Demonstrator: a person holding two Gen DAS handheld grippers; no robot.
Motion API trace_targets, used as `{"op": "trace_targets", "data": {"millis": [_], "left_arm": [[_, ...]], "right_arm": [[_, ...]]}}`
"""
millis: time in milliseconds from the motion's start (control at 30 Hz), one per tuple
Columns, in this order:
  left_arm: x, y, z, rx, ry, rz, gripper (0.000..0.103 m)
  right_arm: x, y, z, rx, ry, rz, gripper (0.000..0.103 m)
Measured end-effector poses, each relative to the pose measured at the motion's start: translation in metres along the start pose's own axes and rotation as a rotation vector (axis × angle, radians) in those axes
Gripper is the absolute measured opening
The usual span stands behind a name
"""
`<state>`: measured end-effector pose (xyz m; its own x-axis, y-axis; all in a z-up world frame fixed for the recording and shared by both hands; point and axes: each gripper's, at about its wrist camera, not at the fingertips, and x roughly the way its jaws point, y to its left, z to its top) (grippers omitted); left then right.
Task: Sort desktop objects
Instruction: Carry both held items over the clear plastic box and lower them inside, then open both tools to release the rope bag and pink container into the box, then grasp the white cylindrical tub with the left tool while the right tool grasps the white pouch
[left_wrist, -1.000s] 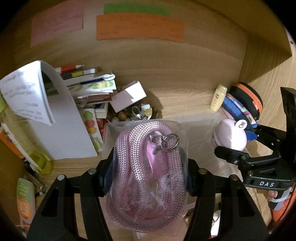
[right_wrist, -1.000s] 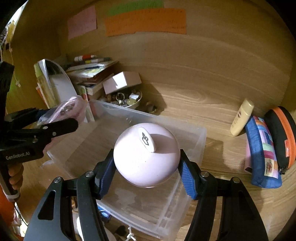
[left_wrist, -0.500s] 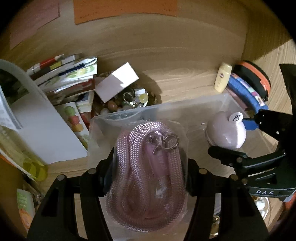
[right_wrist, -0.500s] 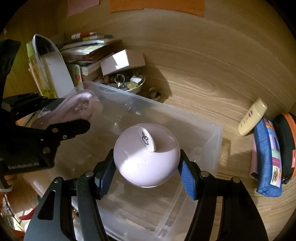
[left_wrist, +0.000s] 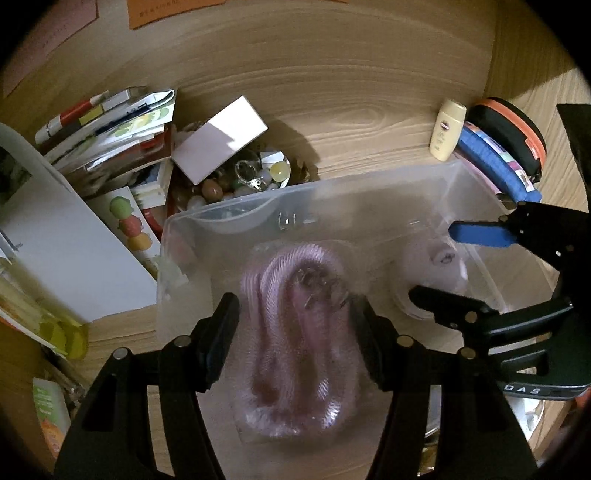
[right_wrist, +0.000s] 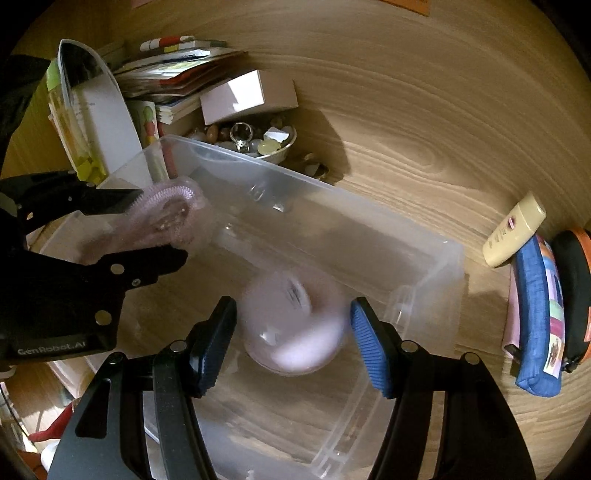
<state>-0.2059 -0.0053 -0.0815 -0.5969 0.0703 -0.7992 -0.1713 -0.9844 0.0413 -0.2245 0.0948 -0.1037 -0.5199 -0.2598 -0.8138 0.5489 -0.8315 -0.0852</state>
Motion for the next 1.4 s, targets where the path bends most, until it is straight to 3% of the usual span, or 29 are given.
{"op": "trace_targets", "data": {"millis": [233,433,567,1000,1133,1400], "left_arm": [[-0.004,-0.003,0.0,0.024,-0.034,0.049,0.066],[-0.015,0.001,0.002,0.008,-0.071,0.052,0.076],[-0.033,0.001,0.003,0.004,-0.124,0.066,0.089],[-0.101,0.005,-0.017,-0.028,-0.275,0.086,0.095],[-0.119,0.01,-0.027,-0.058,-0.314,0.079,0.097],[-0.147,0.018,-0.058,-0.109,-0.37,0.084,0.098]], "right_arm": [[-0.004,0.004,0.0,-0.019,-0.016,-0.049,0.061],[-0.026,0.004,-0.003,-0.029,-0.087,-0.097,0.076],[-0.045,0.003,-0.005,-0.029,-0.136,-0.136,0.079],[-0.117,0.001,-0.029,0.031,-0.3,-0.146,0.087],[-0.139,0.003,-0.04,0.046,-0.358,-0.15,0.096],[-0.173,0.01,-0.065,0.054,-0.442,-0.155,0.097]]}}
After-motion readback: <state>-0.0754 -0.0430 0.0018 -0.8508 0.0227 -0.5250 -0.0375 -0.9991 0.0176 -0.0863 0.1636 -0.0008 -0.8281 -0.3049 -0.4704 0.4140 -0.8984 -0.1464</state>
